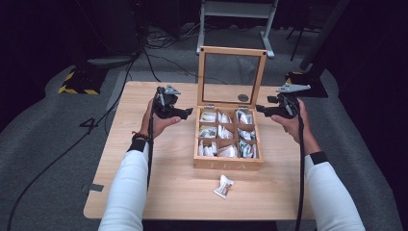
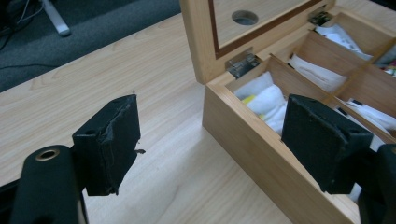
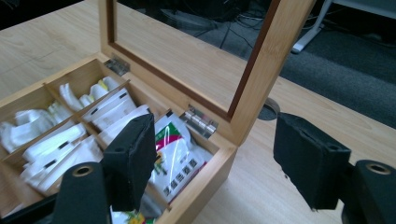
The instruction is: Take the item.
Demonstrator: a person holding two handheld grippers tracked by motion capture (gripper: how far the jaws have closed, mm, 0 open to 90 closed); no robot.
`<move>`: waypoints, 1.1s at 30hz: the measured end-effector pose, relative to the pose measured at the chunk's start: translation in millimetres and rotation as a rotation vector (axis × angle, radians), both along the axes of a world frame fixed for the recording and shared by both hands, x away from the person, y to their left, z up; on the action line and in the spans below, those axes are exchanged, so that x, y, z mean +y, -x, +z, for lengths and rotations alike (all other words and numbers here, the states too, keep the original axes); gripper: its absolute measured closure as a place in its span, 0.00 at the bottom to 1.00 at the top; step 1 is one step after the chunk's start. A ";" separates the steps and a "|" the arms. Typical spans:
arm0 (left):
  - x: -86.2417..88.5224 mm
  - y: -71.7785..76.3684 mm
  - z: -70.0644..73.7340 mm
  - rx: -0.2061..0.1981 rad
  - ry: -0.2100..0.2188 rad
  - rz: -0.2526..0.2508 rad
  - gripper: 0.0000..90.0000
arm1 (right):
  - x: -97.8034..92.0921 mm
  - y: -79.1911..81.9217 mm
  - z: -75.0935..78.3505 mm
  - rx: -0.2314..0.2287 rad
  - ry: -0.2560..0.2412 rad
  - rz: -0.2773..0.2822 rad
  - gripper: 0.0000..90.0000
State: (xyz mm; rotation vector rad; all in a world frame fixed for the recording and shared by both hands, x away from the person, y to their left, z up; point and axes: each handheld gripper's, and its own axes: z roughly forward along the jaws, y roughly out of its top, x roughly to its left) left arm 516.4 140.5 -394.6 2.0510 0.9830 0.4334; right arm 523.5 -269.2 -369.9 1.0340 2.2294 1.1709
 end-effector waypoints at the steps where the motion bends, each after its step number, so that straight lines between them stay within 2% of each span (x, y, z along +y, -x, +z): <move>1: -3.2 -4.6 -0.4 0.005 -0.005 0.000 0.22 | 2.0 -3.1 0.2 0.005 -0.002 -0.006 0.34; 2: -9.9 -13.4 -1.1 0.014 -0.013 -0.003 0.22 | 3.7 -6.5 -0.1 0.011 -0.002 -0.011 0.34; 3: -9.9 -13.4 -1.1 0.014 -0.013 -0.003 0.22 | 3.7 -6.5 -0.1 0.011 -0.002 -0.011 0.34; 5: -20.8 -26.5 -1.9 0.027 -0.038 -0.002 0.22 | 7.1 -15.6 -0.9 0.022 0.011 -0.027 0.33; 7: -24.5 -30.4 -2.0 0.028 -0.042 0.001 0.22 | 7.2 -18.6 -1.3 0.024 0.002 -0.032 0.33; 8: -30.1 -37.6 -2.7 0.036 -0.048 0.004 0.22 | 6.7 -25.1 -3.0 0.036 -0.022 -0.053 0.31; 9: -30.1 -37.6 -2.7 0.036 -0.048 0.004 0.22 | 6.8 -27.5 -3.9 0.039 -0.027 -0.064 0.31; 10: -37.4 -44.9 -2.9 0.020 -0.101 0.007 0.21 | 6.8 -31.9 -5.9 0.046 -0.034 -0.081 0.30; 11: -37.4 -44.9 -2.9 0.020 -0.101 0.007 0.21 | 7.2 -35.8 -7.8 0.056 -0.037 -0.093 0.29; 13: -41.6 -55.4 -4.1 0.033 -0.089 0.040 0.21 | 8.1 -42.9 -12.5 0.074 -0.047 -0.109 0.29; 17: -46.7 -62.2 -5.3 0.046 -0.081 0.053 0.21 | 11.1 -50.6 -20.1 0.097 -0.045 -0.118 0.28; 18: -50.6 -66.1 -8.2 0.053 -0.087 0.076 0.22 | 13.2 -53.4 -24.0 0.103 -0.026 -0.125 0.28; 19: -50.6 -66.1 -8.2 0.053 -0.087 0.076 0.23 | 13.2 -53.4 -24.0 0.103 -0.026 -0.125 0.28; 20: -56.8 -70.1 -10.5 0.074 -0.129 0.082 0.23 | 14.0 -55.1 -27.0 0.112 -0.042 -0.132 0.30; 21: -58.9 -71.2 -9.9 0.072 -0.134 0.076 0.23 | 15.1 -55.8 -28.2 0.118 -0.052 -0.128 0.30; 22: -58.9 -71.2 -9.9 0.072 -0.134 0.076 0.22 | 16.8 -55.9 -29.1 0.117 -0.052 -0.125 0.30; 24: -61.8 -72.5 -9.0 0.068 -0.103 0.070 0.23 | 18.7 -56.2 -30.0 0.118 -0.051 -0.122 0.30; 25: -64.2 -74.5 -8.6 0.073 -0.102 0.069 0.23 | 23.9 -57.3 -31.7 0.123 -0.035 -0.113 0.30; 29: -67.4 -76.8 -8.8 0.071 -0.098 0.065 0.23 | 28.2 -59.2 -32.3 0.133 -0.042 -0.117 0.31; 33: -70.5 -78.8 -13.4 0.091 -0.091 0.057 0.22 | 31.9 -61.6 -30.8 0.133 -0.052 -0.114 0.31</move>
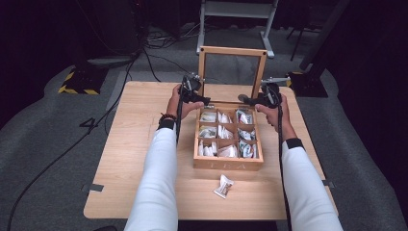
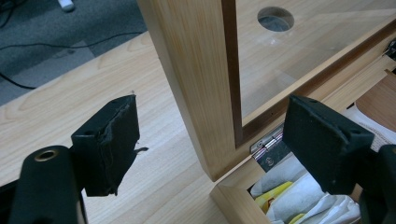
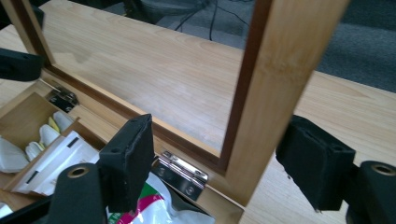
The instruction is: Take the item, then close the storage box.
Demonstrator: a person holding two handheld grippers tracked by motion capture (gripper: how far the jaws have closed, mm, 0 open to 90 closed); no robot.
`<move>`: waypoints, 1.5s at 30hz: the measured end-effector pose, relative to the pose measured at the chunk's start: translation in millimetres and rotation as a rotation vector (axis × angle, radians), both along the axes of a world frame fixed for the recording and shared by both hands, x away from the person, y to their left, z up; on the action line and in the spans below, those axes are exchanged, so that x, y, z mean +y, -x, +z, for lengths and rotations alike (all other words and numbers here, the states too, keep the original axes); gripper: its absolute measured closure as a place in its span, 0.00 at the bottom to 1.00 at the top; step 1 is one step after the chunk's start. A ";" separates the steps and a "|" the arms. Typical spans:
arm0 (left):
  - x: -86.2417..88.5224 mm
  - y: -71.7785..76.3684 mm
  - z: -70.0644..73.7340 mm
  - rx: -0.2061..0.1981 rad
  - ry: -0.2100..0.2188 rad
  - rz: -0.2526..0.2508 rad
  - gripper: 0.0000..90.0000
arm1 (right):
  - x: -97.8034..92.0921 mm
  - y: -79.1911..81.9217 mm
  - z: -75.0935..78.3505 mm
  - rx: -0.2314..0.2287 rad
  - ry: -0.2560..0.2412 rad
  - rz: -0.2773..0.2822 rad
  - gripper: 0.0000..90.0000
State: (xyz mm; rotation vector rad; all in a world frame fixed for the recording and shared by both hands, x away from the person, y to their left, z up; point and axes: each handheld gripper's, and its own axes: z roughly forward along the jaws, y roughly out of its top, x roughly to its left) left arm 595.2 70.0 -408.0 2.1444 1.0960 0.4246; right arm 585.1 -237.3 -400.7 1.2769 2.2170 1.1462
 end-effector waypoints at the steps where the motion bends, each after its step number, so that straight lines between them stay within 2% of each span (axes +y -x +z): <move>1: 0.5 -0.8 -0.7 0.005 0.000 0.000 0.22 | 0.3 -0.5 0.0 -0.001 0.004 0.001 0.31; 4: -0.1 -3.3 -3.8 0.013 0.006 0.008 0.22 | 1.4 -2.9 -1.1 0.006 0.000 0.001 0.31; 7: -3.8 -3.4 -4.4 0.018 0.022 -0.011 0.23 | 2.1 -4.0 -2.7 0.008 -0.005 -0.003 0.31; 10: -5.9 -3.8 -4.1 0.022 0.017 -0.019 0.24 | 1.8 -4.1 -3.1 0.009 -0.014 -0.007 0.32; 15: -13.7 -3.2 1.7 0.032 0.032 -0.057 0.27 | 3.0 -1.5 -2.0 0.015 -0.008 -0.019 0.31; 17: -16.3 -3.8 3.0 0.033 0.022 -0.054 0.23 | 2.5 -1.8 -2.2 0.015 -0.013 -0.017 0.31; 20: -14.7 -5.2 3.6 0.035 0.022 -0.052 0.26 | 2.4 -2.1 -3.0 0.015 -0.020 -0.019 0.31; 21: -13.8 -5.7 3.7 0.039 0.047 -0.051 0.26 | 2.9 -2.0 -3.2 0.013 -0.015 -0.020 0.31; 24: -13.3 -5.6 3.9 0.034 0.048 -0.056 0.27 | 3.2 -1.5 -2.4 0.016 -0.011 -0.022 0.31; 29: -7.9 -2.9 6.6 0.009 0.111 -0.034 0.34 | 1.8 0.4 -0.7 0.019 -0.017 -0.019 0.33; 36: -6.2 -0.3 12.0 0.003 0.105 -0.044 0.35 | 1.1 2.1 2.0 0.021 -0.010 -0.013 0.34; 41: -2.3 2.6 16.6 0.009 0.117 -0.068 0.39 | -0.7 4.8 4.4 0.015 -0.012 -0.007 0.36; 42: -1.6 5.0 19.0 -0.001 0.096 -0.076 0.40 | -1.9 6.6 5.5 0.010 -0.020 -0.004 0.36; 45: -1.4 9.6 21.2 -0.009 0.101 -0.082 0.40 | -2.7 10.4 8.3 -0.001 -0.023 0.000 0.37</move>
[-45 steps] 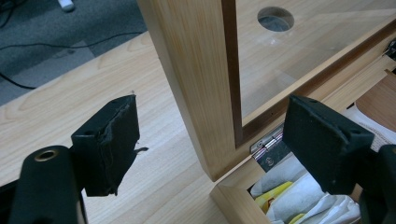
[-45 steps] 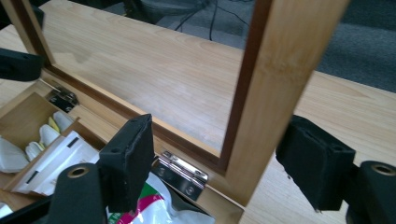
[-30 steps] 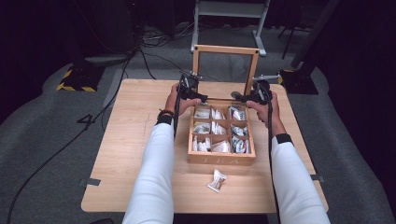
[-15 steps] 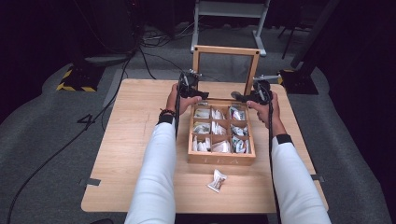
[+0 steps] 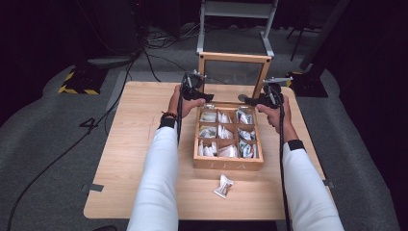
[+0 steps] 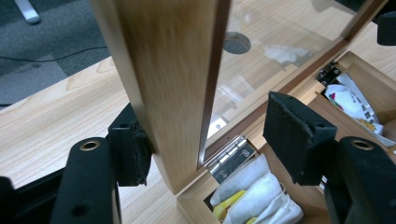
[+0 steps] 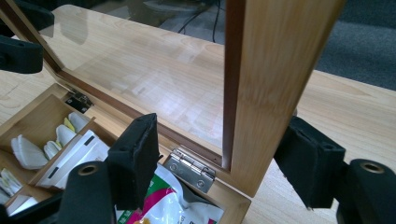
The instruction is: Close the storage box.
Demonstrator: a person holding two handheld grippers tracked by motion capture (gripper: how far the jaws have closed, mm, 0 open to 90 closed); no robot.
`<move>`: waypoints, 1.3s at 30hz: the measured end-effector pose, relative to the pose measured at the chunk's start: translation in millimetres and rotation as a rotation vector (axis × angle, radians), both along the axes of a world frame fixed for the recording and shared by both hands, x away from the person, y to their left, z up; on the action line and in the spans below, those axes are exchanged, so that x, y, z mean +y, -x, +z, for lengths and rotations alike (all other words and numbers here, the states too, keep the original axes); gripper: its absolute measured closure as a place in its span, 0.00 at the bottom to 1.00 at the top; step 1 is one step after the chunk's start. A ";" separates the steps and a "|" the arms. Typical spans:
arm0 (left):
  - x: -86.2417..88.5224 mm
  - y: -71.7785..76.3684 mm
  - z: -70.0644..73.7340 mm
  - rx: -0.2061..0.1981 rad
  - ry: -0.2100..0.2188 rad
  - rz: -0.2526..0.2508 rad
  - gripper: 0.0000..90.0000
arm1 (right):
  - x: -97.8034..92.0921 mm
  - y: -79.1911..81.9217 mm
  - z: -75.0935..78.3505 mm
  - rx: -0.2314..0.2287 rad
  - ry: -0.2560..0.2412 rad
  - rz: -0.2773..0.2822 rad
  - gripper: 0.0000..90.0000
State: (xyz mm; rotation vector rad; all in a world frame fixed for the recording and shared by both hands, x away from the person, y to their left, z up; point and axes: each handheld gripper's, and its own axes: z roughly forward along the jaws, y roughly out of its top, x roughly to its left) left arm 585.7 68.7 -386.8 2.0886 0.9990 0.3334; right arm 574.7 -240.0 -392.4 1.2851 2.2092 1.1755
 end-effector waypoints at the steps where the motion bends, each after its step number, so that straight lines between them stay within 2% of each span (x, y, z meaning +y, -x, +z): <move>1: 1.0 2.1 1.5 -0.007 0.000 0.000 0.42 | -0.4 1.2 1.1 -0.003 0.002 0.000 0.37; 3: 1.9 3.9 3.0 -0.012 0.007 0.001 0.43 | -0.7 3.1 3.0 -0.009 0.003 -0.006 0.39; 4: 4.3 8.0 7.5 -0.034 0.014 -0.001 0.44 | -0.8 6.8 7.4 -0.023 -0.001 -0.021 0.40; 6: 6.1 12.2 11.1 -0.046 0.028 0.001 0.47 | -0.9 11.6 12.7 -0.034 -0.002 -0.025 0.40; 11: 9.2 22.2 19.8 -0.069 0.064 0.006 0.49 | -3.2 16.4 18.1 -0.037 0.017 -0.016 0.43; 13: 10.5 24.3 21.9 -0.075 0.067 0.002 0.49 | -4.5 18.5 20.8 -0.044 0.012 -0.025 0.44; 15: 15.7 28.1 27.4 -0.091 0.092 0.010 0.49 | -6.2 20.4 21.6 -0.040 0.020 -0.049 0.44; 18: 20.9 31.1 33.4 -0.099 0.099 0.007 0.48 | -10.5 21.3 21.0 -0.037 0.023 -0.048 0.43; 22: 23.4 34.9 38.6 -0.112 0.088 0.005 0.47 | -16.4 23.2 21.6 -0.047 -0.004 -0.050 0.42; 23: 24.0 37.9 41.5 -0.123 0.080 -0.003 0.47 | -20.4 24.8 23.0 -0.054 -0.010 -0.060 0.37; 26: 23.1 40.9 44.2 -0.133 0.058 0.000 0.47 | -22.4 25.8 23.9 -0.052 -0.013 -0.068 0.35; 28: 24.5 44.9 48.0 -0.142 0.068 -0.006 0.46 | -23.5 28.9 26.2 -0.059 -0.006 -0.068 0.35; 31: 24.7 48.4 49.8 -0.142 0.058 -0.010 0.46 | -23.1 32.0 28.0 -0.064 0.001 -0.069 0.34; 37: 23.0 58.6 53.5 -0.131 -0.001 -0.046 0.47 | -22.9 40.8 33.7 -0.087 0.053 -0.026 0.33; 39: 22.9 60.2 54.1 -0.128 -0.006 -0.048 0.48 | -22.8 42.1 33.9 -0.088 0.052 -0.022 0.33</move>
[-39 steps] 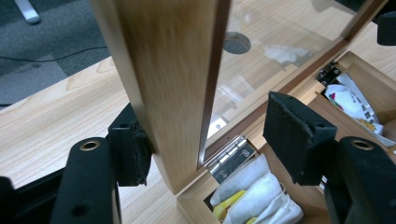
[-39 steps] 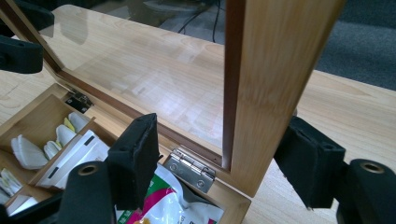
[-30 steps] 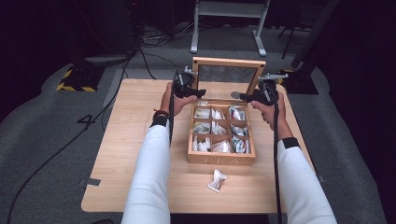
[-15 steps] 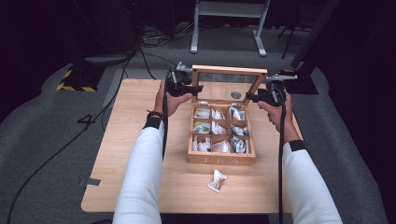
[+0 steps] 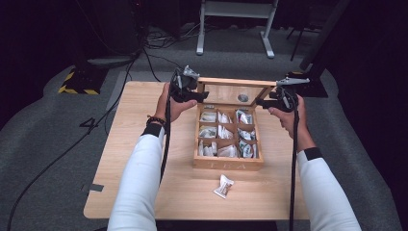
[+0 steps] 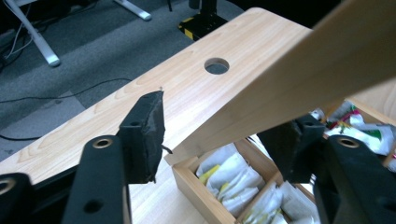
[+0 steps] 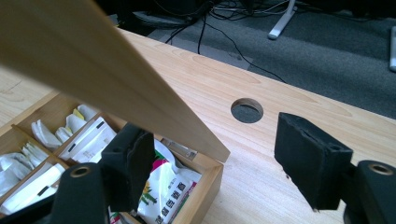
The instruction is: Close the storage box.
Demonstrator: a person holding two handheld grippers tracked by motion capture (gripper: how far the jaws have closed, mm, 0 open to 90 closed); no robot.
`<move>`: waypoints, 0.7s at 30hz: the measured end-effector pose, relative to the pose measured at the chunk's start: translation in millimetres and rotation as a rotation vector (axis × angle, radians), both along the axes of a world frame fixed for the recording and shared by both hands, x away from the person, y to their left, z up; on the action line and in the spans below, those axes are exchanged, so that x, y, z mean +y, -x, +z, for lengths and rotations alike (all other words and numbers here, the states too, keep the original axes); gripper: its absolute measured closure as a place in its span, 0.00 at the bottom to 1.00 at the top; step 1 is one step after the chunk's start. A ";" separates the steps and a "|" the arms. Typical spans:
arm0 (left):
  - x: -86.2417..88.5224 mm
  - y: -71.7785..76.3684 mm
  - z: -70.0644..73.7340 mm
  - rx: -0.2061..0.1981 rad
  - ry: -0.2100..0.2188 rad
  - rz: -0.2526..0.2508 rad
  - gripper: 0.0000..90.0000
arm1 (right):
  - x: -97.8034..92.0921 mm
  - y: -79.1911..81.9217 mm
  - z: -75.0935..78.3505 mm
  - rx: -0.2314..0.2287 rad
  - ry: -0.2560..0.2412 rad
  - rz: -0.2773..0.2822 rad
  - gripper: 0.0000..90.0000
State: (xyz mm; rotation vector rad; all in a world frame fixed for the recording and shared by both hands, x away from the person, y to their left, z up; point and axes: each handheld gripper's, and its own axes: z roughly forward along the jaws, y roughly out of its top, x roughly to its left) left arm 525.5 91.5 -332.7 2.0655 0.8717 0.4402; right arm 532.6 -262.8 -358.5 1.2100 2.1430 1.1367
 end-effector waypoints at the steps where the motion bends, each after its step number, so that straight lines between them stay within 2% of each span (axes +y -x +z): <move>1: 0.9 3.9 1.4 -0.005 -0.018 -0.008 0.48 | -0.6 3.1 0.5 0.000 -0.009 0.013 0.33; 6: 4.5 10.9 5.7 -0.013 -0.033 -0.009 0.50 | -2.6 9.4 4.5 -0.014 -0.026 0.032 0.32; 7: 4.2 14.7 7.6 -0.015 -0.057 -0.018 0.53 | -3.4 12.7 7.0 -0.022 -0.037 0.039 0.32; 9: 3.6 18.3 8.5 -0.017 -0.069 -0.028 0.54 | -3.8 15.9 8.7 -0.025 -0.035 0.047 0.32; 17: 3.5 32.9 5.7 -0.021 -0.078 -0.074 0.57 | -2.1 30.0 7.3 -0.042 -0.012 0.089 0.33; 21: 4.4 38.7 3.5 -0.019 -0.063 -0.052 0.54 | -0.9 36.3 8.3 -0.058 0.005 0.095 0.33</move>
